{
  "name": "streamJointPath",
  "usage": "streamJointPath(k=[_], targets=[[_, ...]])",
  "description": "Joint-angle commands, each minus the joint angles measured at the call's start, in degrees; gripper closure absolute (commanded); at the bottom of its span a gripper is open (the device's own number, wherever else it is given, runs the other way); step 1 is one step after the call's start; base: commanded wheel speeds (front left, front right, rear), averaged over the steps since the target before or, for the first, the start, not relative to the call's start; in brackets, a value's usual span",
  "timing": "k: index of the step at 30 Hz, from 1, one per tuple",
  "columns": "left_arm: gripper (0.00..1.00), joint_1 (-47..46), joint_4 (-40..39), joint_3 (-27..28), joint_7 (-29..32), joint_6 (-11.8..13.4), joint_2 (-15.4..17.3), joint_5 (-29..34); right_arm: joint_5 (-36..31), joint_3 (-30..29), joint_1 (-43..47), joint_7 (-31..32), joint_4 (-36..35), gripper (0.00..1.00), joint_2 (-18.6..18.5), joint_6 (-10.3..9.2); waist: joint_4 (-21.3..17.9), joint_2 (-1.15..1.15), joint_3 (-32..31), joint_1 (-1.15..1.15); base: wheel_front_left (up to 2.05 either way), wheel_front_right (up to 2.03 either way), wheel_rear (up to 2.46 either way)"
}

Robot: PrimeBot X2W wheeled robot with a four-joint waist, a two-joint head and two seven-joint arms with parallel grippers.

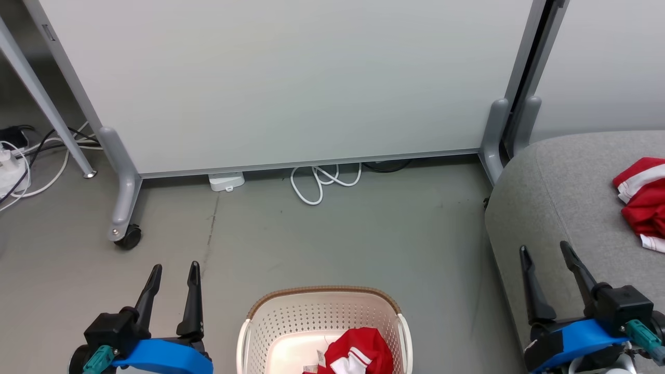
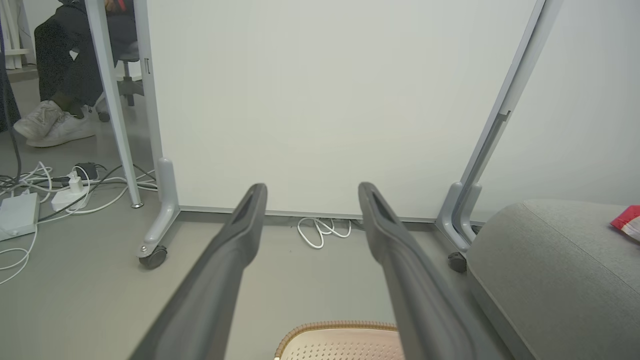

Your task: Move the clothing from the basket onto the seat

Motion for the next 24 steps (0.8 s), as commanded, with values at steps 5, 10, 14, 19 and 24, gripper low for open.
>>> streamJointPath(k=[5, 10, 14, 19, 24], targets=[[0.0, 0.65, 0.71, 1.08, -0.27, -0.09, -0.3, 0.31, 0.62, 1.39, 1.14, 0.86, -0.99, 0.0, 0.46, 0.01, 0.69, 0.0, -0.31, 0.01, 0.0, 0.0, 0.0], [0.0, 0.52, 0.93, 1.21, -0.27, -0.09, -0.58, 0.61, 0.97, 1.61, 1.18, 1.08, -1.36, 0.0, 0.64, 0.01, 0.71, 0.0, -0.02, 0.01, 0.0, 0.0, 0.0], [0.0, 0.45, 0.92, 1.17, -0.27, -0.1, -0.65, 0.64, 1.11, 1.76, 1.11, 1.07, -1.63, 0.0, 0.71, 0.01, 0.44, 0.0, 0.07, 0.01, 0.0, 0.0, 0.0], [0.0, 0.7, 0.89, 0.86, -0.27, -0.1, -0.74, 0.62, 1.09, 1.98, 1.12, 1.08, -1.87, 0.0, 0.76, 0.01, 0.01, 0.0, 0.03, 0.01, 0.0, 0.0, 0.0], [0.0, 0.53, 1.02, 0.11, -0.27, -0.1, -0.6, 0.7, 1.1, 2.21, 1.31, 1.34, -2.08, 0.0, 0.78, 0.01, -0.35, 0.0, 0.05, 0.01, 0.0, 0.0, 0.0]])
